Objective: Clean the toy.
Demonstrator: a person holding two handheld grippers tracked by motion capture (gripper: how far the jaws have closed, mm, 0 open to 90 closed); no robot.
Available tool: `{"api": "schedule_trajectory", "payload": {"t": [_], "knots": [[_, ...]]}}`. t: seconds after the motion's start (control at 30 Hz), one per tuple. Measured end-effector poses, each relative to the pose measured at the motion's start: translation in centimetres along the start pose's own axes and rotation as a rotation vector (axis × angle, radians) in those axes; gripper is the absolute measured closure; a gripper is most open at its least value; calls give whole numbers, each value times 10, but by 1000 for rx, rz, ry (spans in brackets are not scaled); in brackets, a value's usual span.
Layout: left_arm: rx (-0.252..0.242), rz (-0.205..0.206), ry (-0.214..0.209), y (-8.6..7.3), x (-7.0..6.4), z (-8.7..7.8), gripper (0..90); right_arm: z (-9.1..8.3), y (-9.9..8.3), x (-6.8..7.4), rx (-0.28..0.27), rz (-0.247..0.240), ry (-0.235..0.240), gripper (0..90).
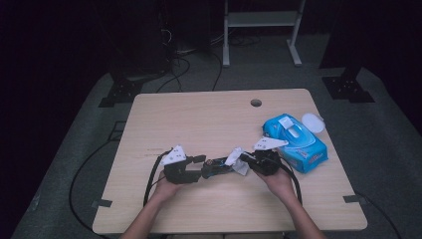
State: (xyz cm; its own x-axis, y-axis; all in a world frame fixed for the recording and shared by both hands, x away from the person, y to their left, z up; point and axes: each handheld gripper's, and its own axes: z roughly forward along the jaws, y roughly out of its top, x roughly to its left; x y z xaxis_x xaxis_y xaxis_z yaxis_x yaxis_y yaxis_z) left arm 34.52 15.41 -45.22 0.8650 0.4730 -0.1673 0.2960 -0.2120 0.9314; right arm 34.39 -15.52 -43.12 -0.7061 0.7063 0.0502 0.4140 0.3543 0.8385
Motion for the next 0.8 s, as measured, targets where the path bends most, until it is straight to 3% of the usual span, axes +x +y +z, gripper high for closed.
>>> {"api": "schedule_trajectory", "payload": {"t": [0.17, 0.27, 0.33, 0.47, 0.53, 0.67, 0.8], "knots": [[0, -120, 16, 2, 11, 4, 506, -1, -1, 2, 0, -12, -4, 855], [37, -145, 27, -1, 13, 9, 516, -1, 0, 2, 1, -24, -7, 855], [36, -163, 22, -2, 13, 11, 517, -2, 0, 2, 6, -28, -5, 855], [92, -142, 37, -7, 11, 16, 510, -3, -1, 4, 11, -35, -3, 855], [97, -138, 32, -9, 10, 17, 497, -3, -2, 4, 8, -38, -4, 855], [67, -177, -1, -8, 13, 15, 504, -4, -4, 3, 7, -36, 1, 855], [39, -178, 5, -3, 15, 12, 518, -4, -4, 3, 4, -43, 2, 855]]}}
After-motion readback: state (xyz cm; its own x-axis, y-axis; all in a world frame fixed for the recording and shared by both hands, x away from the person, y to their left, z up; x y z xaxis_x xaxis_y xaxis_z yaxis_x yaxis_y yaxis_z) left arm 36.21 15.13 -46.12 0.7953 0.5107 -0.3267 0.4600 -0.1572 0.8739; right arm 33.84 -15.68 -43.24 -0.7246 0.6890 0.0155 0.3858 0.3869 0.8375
